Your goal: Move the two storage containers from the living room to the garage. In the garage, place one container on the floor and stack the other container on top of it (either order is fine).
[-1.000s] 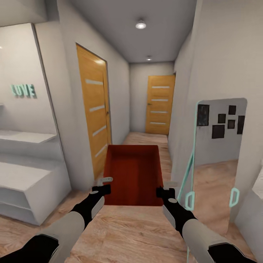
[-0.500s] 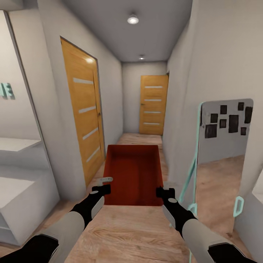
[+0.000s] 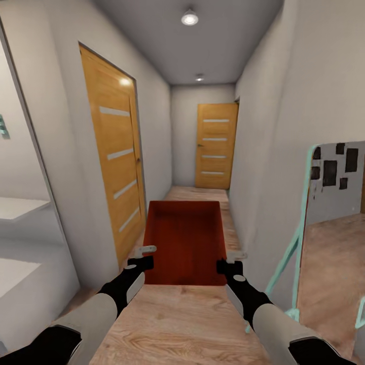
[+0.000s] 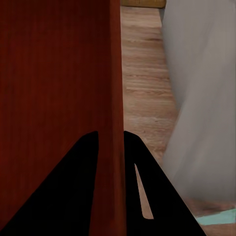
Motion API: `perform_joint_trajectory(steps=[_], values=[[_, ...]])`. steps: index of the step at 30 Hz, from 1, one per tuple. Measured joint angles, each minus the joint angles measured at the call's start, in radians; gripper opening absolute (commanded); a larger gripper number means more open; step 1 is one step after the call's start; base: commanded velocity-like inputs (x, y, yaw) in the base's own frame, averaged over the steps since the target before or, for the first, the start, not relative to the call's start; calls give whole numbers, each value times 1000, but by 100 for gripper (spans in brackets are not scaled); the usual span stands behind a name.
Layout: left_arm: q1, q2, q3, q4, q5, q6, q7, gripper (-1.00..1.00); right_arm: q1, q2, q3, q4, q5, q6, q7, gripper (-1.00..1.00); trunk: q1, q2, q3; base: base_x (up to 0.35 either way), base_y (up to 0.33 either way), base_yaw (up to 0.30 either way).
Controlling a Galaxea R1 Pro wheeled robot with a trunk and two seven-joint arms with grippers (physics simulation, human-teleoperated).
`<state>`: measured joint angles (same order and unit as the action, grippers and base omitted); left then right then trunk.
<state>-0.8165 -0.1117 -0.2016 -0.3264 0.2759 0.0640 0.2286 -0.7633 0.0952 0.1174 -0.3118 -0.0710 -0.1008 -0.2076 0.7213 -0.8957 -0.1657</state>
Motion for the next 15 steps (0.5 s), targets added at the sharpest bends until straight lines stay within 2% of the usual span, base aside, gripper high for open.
perform_joint_trajectory(steps=[15], values=[[0, 0, 0, 0, 0, 0, 0, -100, 0, 0, 0, 0, 0, 0, 0, -100, 0, 0, 0, 324, 93, 0]])
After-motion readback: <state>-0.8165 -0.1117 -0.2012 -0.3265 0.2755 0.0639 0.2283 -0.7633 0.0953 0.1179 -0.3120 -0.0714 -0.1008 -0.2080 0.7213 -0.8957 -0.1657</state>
